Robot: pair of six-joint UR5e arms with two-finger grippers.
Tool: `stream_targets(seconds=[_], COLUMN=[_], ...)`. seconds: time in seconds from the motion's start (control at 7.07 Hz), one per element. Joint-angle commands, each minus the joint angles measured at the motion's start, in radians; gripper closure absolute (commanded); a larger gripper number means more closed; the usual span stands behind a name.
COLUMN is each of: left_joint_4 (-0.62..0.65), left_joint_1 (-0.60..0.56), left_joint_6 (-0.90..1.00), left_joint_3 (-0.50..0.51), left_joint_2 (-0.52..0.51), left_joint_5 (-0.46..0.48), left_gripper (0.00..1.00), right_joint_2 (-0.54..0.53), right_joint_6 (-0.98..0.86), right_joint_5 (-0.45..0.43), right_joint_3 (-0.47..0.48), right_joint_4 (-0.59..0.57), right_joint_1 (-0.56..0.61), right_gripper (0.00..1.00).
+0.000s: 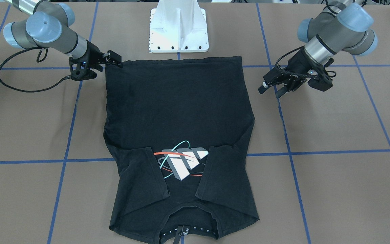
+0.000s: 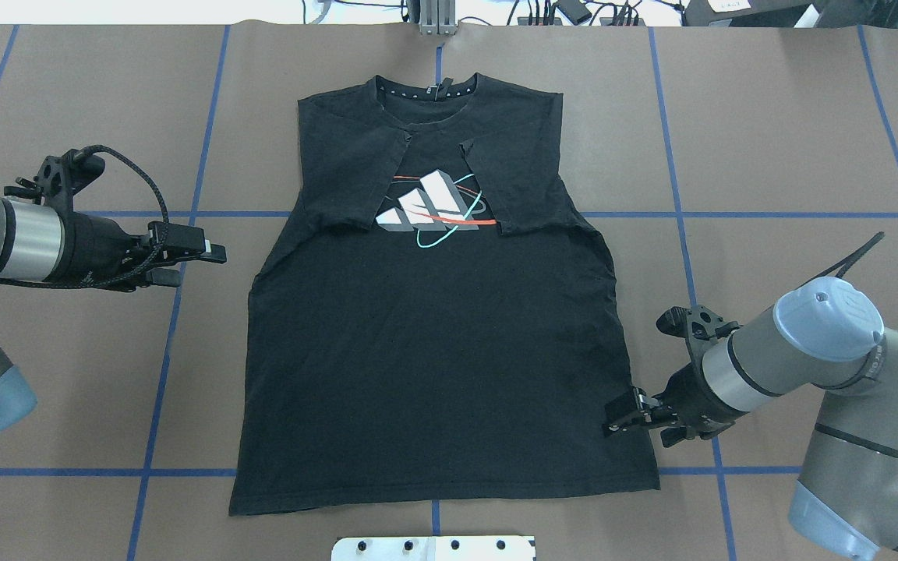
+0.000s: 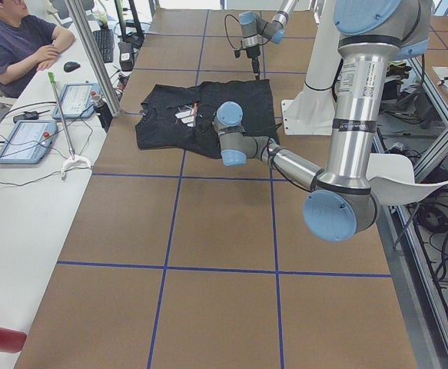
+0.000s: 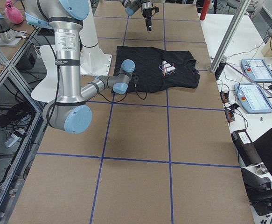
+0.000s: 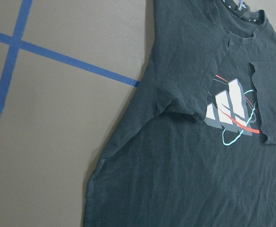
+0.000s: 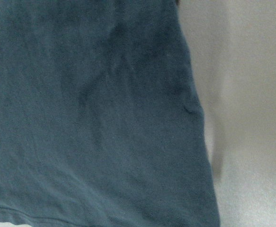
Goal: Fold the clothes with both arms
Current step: 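Move the right gripper to the hem corner nearest the robot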
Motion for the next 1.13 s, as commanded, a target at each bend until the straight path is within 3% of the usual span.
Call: stream_targets(seconds=[0.0, 0.42, 0.99], left_joint_4=[0.000, 0.000, 0.000], left_joint_1=[0.017, 0.017, 0.017], left_joint_6=[0.000, 0.000, 0.000], left_joint_3=[-0.001, -0.001, 0.001], left_joint_2=[-0.003, -0.003, -0.002], left_joint_5=[0.021, 0.021, 0.022], left_gripper=[0.00, 0.00, 0.00], right_joint_2=[-0.042, -0.035, -0.043], right_joint_6=[0.000, 0.009, 0.009], right_joint_5=[-0.002, -0.054, -0.063], right_joint_3=[0.016, 0.007, 0.007], right_joint_4=[0.000, -0.003, -0.003], right_joint_1=[-0.012, -0.076, -0.077], right_gripper=[0.00, 0.02, 0.28])
